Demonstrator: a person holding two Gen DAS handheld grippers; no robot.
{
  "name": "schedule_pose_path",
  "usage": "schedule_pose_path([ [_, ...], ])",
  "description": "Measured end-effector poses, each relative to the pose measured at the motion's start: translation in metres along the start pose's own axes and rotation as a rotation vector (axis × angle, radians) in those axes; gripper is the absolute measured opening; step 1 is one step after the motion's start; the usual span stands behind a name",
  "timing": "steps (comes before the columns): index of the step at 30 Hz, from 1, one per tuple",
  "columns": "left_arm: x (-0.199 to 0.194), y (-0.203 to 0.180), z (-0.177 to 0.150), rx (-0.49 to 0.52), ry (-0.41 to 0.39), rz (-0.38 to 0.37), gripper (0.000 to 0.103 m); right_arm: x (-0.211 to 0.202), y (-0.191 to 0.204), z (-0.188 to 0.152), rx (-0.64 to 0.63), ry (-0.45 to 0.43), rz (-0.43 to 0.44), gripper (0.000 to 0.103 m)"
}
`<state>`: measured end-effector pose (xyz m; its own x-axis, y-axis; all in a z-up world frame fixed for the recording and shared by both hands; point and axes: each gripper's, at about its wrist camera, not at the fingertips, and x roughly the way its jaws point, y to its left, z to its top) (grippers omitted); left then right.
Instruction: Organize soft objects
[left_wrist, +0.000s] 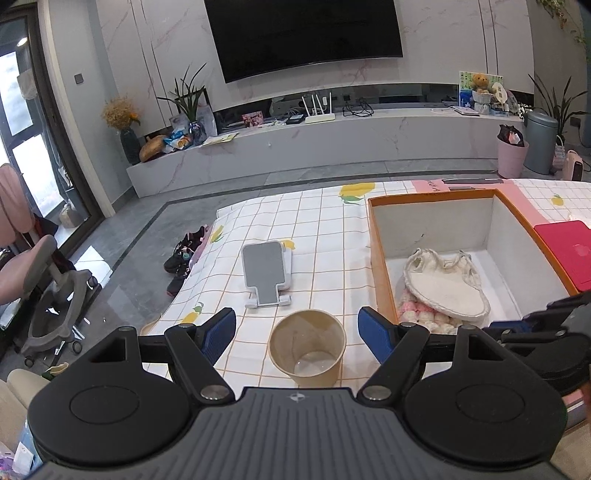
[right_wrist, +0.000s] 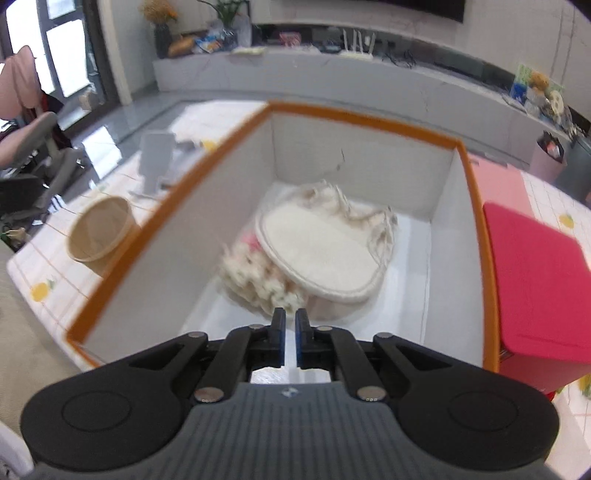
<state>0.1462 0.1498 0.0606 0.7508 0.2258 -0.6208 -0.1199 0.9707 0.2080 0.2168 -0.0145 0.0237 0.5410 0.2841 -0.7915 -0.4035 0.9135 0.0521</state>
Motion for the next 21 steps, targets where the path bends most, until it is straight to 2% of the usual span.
schedule_pose_path([
  [3, 0.0, -0.002, 0.0, 0.008, 0.002, 0.007, 0.088, -0.016, 0.009, 0.003, -0.049, -0.037, -0.004, 0.005],
  [4, 0.0, -0.002, -0.001, 0.009, 0.004, 0.009, 0.088, -0.02, 0.012, 0.003, -0.076, -0.053, -0.01, 0.012],
  [5, 0.0, -0.003, -0.001, 0.01, 0.006, 0.01, 0.088, -0.021, 0.014, 0.005, -0.11, -0.063, -0.026, 0.023],
  [6, -0.001, -0.003, -0.001, 0.011, 0.007, 0.01, 0.089, -0.02, 0.017, 0.008, -0.147, -0.066, -0.048, 0.053],
  [7, -0.001, -0.003, -0.001, 0.012, 0.006, 0.009, 0.088, -0.016, 0.018, 0.012, -0.176, -0.065, -0.07, 0.077],
  [8, -0.002, -0.003, -0.001, 0.014, 0.003, 0.007, 0.089, -0.01, 0.019, 0.017, -0.197, -0.067, -0.101, 0.082],
  [10, -0.003, -0.003, -0.001, 0.016, -0.002, 0.005, 0.089, 0.004, 0.019, 0.025, -0.232, -0.067, -0.132, 0.078],
  [14, -0.001, -0.003, -0.001, 0.009, 0.002, -0.002, 0.089, 0.038, 0.022, 0.038, -0.288, 0.005, -0.133, 0.079],
  [17, 0.001, -0.003, -0.002, 0.009, 0.007, -0.005, 0.089, 0.06, 0.027, 0.045, -0.294, 0.099, -0.112, 0.076],
  [18, 0.002, -0.003, -0.002, 0.009, 0.009, -0.005, 0.089, 0.063, 0.028, 0.048, -0.281, 0.103, -0.114, 0.07],
  [21, 0.002, -0.001, -0.002, 0.002, 0.011, -0.007, 0.089, 0.065, 0.028, 0.057, -0.281, 0.09, -0.09, 0.039],
])
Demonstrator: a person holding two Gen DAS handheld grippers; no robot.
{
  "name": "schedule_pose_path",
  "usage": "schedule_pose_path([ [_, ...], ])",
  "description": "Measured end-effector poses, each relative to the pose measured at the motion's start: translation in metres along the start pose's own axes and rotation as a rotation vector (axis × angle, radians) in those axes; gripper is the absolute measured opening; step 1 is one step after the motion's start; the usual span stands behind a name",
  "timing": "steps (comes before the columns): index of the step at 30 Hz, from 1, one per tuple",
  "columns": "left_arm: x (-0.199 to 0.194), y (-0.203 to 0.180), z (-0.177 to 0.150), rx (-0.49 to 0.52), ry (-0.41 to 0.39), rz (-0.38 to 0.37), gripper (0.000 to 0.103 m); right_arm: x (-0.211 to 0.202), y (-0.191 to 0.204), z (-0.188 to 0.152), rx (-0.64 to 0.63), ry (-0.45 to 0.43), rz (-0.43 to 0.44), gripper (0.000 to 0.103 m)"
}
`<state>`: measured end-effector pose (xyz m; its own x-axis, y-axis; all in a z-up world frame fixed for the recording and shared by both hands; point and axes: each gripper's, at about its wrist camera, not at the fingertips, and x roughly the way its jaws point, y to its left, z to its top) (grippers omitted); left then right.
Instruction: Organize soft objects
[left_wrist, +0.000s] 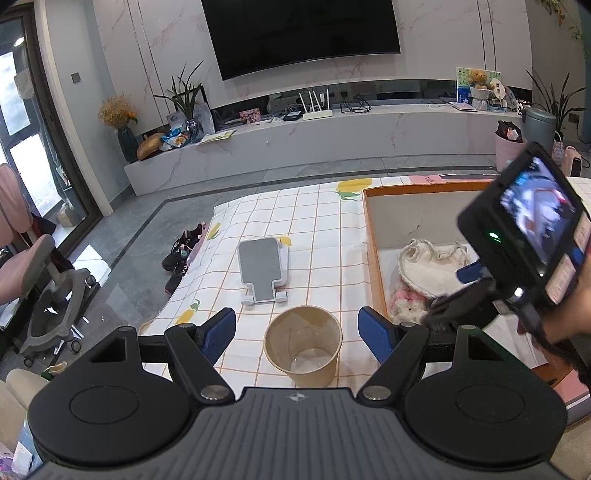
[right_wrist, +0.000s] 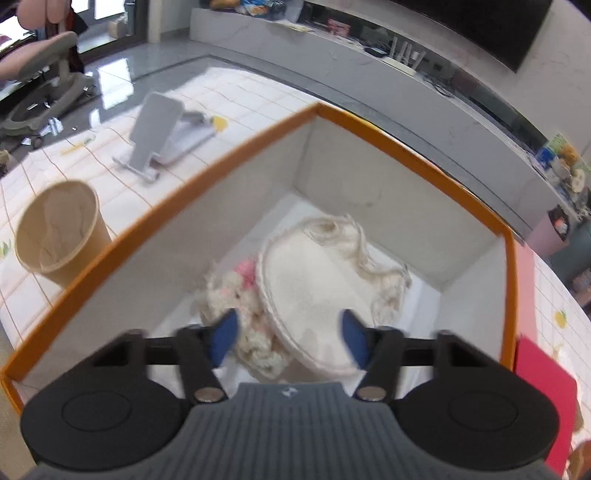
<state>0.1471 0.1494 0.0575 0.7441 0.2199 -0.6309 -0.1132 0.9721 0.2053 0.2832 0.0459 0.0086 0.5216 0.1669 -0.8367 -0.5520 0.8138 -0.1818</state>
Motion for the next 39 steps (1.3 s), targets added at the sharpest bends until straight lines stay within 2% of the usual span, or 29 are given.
schedule_pose_path([
  [2, -0.001, 0.001, 0.0, -0.004, 0.0, -0.003, 0.088, 0.005, 0.001, 0.004, -0.017, 0.029, -0.027, 0.035],
  [6, -0.003, 0.003, 0.001, -0.008, -0.008, -0.008, 0.089, 0.012, 0.005, 0.01, -0.049, 0.036, -0.022, 0.046],
  [8, -0.002, 0.004, 0.001, -0.013, -0.005, -0.008, 0.089, 0.016, 0.006, 0.011, -0.06, 0.03, -0.048, 0.044],
  [9, -0.002, 0.004, 0.001, -0.014, -0.003, -0.009, 0.088, 0.02, 0.006, 0.013, -0.062, 0.042, -0.046, 0.035],
  [10, -0.002, 0.004, 0.001, -0.015, -0.001, -0.009, 0.089, 0.024, 0.005, 0.013, -0.054, 0.057, -0.031, 0.009],
  [11, -0.001, 0.004, 0.001, -0.015, 0.0, -0.009, 0.089, 0.027, 0.003, 0.013, -0.034, 0.072, -0.01, 0.007],
  [14, -0.001, 0.005, 0.001, -0.019, 0.0, -0.008, 0.088, 0.024, 0.001, 0.009, -0.015, 0.075, 0.035, 0.006],
  [17, 0.0, 0.006, 0.002, -0.031, 0.001, -0.011, 0.088, 0.011, -0.001, 0.001, 0.009, 0.106, 0.169, 0.006],
  [19, 0.0, 0.006, 0.002, -0.035, 0.005, -0.01, 0.089, 0.002, 0.005, -0.005, -0.025, 0.128, 0.218, 0.006],
  [23, -0.001, 0.004, 0.001, -0.022, 0.004, -0.006, 0.088, -0.011, 0.012, -0.015, -0.072, 0.176, 0.273, 0.006],
  [32, -0.006, 0.001, 0.002, -0.006, -0.019, 0.017, 0.089, -0.02, -0.004, -0.022, 0.03, 0.23, 0.354, 0.006],
  [33, -0.007, 0.001, 0.003, -0.007, -0.025, 0.021, 0.089, -0.02, -0.006, -0.023, 0.041, 0.233, 0.361, 0.007],
  [35, -0.009, 0.004, 0.004, -0.015, -0.032, 0.023, 0.088, -0.022, -0.009, -0.023, 0.067, 0.224, 0.373, 0.015],
  [37, -0.01, 0.005, 0.004, -0.019, -0.034, 0.022, 0.089, -0.027, -0.015, -0.023, 0.117, 0.202, 0.403, 0.039],
  [39, -0.011, 0.007, 0.005, -0.017, -0.037, 0.027, 0.089, -0.031, -0.022, -0.022, 0.177, 0.182, 0.438, 0.052],
])
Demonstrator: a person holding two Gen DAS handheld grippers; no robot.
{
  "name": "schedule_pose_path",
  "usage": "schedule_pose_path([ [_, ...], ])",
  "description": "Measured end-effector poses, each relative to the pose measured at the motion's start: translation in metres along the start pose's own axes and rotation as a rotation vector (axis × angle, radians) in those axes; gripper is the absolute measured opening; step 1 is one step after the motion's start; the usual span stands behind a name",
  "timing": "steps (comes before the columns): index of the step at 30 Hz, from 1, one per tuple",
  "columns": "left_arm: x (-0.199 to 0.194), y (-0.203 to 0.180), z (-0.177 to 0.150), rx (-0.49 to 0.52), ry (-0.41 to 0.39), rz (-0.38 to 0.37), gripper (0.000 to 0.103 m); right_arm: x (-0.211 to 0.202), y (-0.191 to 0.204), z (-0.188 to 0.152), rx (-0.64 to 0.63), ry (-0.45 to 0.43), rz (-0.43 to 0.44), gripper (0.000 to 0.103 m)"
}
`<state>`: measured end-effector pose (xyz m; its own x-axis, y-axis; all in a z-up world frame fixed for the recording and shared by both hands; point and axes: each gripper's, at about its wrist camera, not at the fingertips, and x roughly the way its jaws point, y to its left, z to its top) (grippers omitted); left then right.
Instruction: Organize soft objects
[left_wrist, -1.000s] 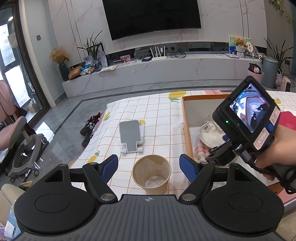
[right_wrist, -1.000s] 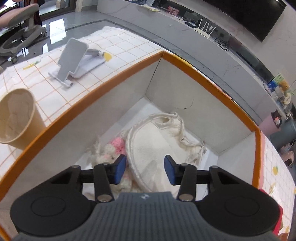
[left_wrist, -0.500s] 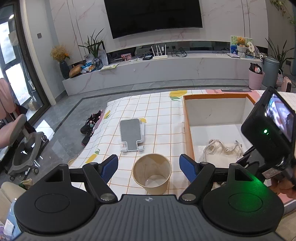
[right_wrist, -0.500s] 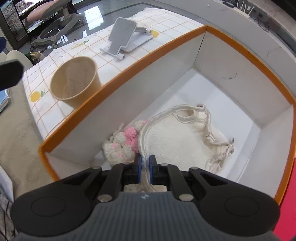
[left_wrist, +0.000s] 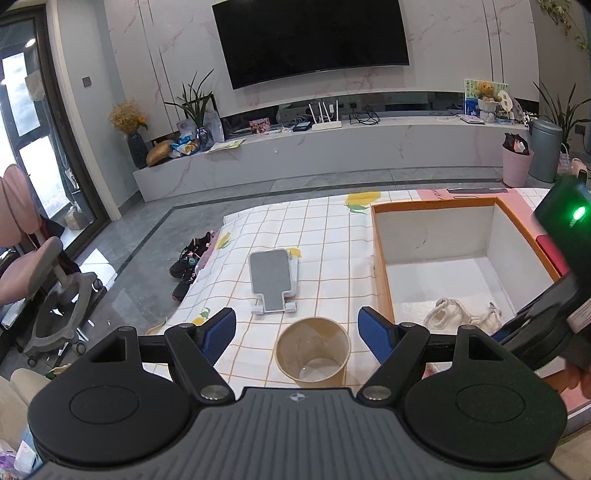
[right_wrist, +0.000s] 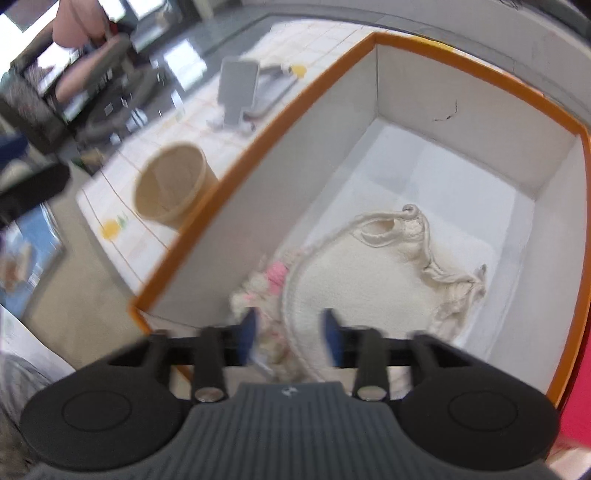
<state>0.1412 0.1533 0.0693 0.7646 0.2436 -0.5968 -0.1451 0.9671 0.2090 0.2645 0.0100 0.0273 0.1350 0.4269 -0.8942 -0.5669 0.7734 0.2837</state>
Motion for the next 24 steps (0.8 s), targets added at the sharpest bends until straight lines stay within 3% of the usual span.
schedule_pose_path([
  [8, -0.018, -0.005, 0.005, 0.027, -0.089, 0.024, 0.089, -0.052, 0.013, -0.002, -0.003, -0.132, 0.02, 0.055],
  [15, -0.05, -0.025, 0.012, 0.05, -0.144, 0.012, 0.089, -0.113, 0.012, -0.02, -0.02, -0.236, -0.021, 0.056],
  [17, -0.056, -0.032, 0.014, 0.032, -0.142, -0.011, 0.089, -0.132, 0.008, -0.03, -0.023, -0.262, -0.035, 0.058],
  [19, -0.062, -0.04, 0.013, 0.022, -0.141, -0.054, 0.089, -0.148, 0.002, -0.041, -0.017, -0.288, -0.061, 0.072],
  [24, -0.074, -0.066, 0.012, 0.064, -0.159, -0.161, 0.089, -0.19, -0.025, -0.081, 0.01, -0.349, -0.129, 0.072],
])
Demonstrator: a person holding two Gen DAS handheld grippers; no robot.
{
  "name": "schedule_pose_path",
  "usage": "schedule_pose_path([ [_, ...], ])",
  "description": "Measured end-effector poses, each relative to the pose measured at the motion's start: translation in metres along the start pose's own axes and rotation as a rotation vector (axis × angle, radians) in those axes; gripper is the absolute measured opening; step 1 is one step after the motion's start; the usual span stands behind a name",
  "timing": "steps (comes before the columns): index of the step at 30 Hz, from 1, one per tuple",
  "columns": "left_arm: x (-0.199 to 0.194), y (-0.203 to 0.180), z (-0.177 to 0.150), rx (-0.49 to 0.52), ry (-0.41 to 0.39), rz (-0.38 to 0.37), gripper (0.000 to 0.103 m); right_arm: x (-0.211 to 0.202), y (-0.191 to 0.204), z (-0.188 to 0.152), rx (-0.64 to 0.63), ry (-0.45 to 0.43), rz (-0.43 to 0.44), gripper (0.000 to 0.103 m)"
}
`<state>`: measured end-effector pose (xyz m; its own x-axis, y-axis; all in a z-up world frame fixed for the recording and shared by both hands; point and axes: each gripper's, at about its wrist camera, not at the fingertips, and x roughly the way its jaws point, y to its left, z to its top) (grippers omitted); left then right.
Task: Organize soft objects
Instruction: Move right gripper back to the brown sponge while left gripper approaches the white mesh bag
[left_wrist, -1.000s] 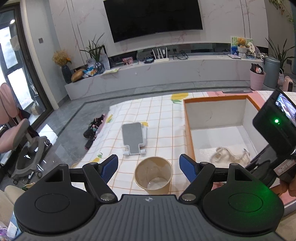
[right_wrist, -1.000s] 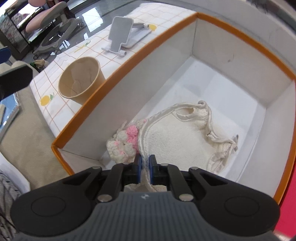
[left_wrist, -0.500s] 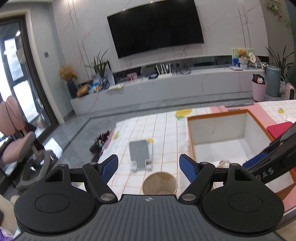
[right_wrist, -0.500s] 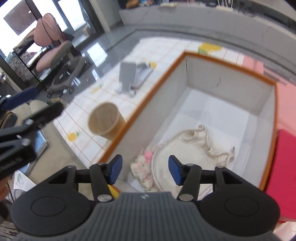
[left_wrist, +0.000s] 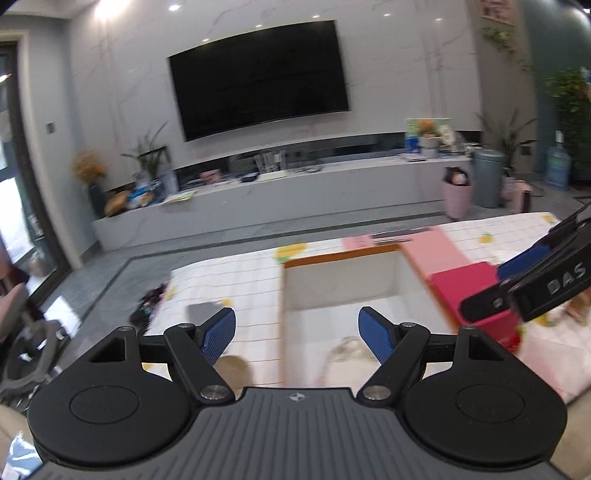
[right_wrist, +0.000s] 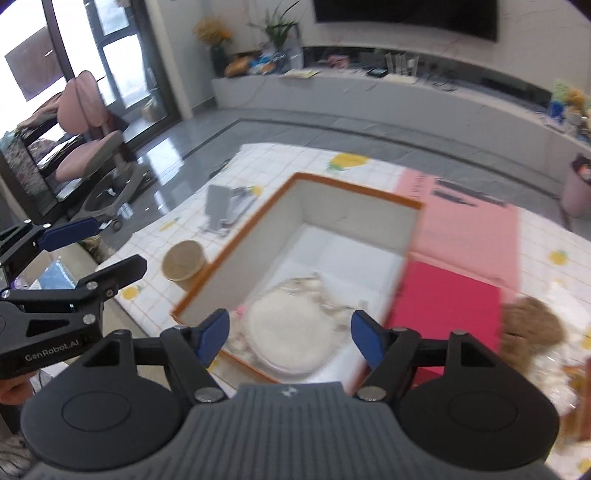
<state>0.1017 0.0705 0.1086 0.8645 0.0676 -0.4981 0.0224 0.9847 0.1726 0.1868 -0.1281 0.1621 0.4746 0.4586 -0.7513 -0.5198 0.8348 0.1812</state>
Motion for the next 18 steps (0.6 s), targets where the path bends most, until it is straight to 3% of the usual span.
schedule_pose_path([
  [4, -0.002, -0.025, 0.0, 0.016, 0.013, -0.043, 0.089, -0.038, -0.035, -0.024, 0.024, -0.037, -0.096, 0.073],
  [12, 0.011, -0.086, -0.006, -0.022, 0.113, -0.128, 0.089, -0.105, -0.112, -0.087, 0.106, -0.129, -0.347, 0.09],
  [18, 0.029, -0.141, -0.019, -0.083, 0.267, -0.246, 0.09, -0.115, -0.17, -0.137, 0.212, -0.144, -0.493, 0.092],
])
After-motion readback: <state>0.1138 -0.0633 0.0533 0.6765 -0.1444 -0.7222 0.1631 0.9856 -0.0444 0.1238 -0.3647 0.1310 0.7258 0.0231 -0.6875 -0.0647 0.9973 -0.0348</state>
